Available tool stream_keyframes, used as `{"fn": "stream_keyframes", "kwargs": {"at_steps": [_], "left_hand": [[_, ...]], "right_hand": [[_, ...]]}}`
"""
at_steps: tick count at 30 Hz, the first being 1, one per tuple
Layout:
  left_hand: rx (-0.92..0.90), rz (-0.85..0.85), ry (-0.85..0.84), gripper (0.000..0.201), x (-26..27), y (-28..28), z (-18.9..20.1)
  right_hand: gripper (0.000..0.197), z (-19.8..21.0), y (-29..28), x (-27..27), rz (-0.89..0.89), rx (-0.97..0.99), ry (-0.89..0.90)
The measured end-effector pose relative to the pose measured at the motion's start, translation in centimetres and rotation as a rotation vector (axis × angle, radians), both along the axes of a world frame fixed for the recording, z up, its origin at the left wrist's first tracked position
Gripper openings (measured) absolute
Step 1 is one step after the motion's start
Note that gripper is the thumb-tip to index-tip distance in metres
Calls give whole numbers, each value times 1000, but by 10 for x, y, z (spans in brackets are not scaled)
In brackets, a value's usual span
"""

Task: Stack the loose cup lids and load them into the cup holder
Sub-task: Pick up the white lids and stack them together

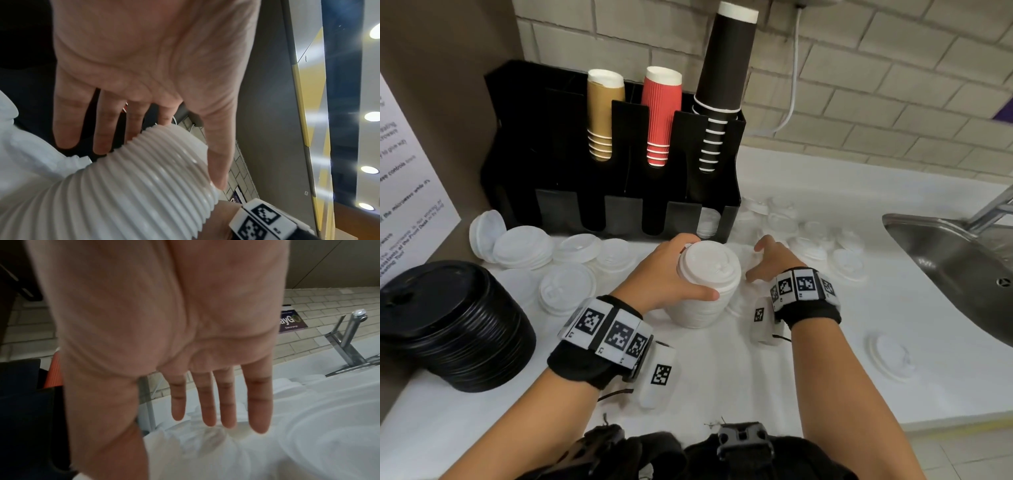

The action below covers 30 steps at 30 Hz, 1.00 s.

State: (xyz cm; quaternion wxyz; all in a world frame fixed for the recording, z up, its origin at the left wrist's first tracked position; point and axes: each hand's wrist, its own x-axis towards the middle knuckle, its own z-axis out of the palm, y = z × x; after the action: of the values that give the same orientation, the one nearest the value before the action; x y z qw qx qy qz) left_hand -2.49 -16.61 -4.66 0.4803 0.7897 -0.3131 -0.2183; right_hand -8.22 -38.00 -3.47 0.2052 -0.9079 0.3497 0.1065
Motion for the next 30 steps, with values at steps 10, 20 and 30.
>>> {"fn": "stream_keyframes", "kwargs": {"at_steps": [10, 20, 30], "left_hand": [[13, -21, -19, 81, -2, -2, 0], [27, 18, -22, 79, -5, -3, -2], [-16, 49, 5, 79, -7, -6, -5]], "right_hand": [[84, -3, -12, 18, 202, -63, 113], [68, 4, -31, 10, 154, -162, 167], [37, 44, 2, -52, 250, 265, -587]]}}
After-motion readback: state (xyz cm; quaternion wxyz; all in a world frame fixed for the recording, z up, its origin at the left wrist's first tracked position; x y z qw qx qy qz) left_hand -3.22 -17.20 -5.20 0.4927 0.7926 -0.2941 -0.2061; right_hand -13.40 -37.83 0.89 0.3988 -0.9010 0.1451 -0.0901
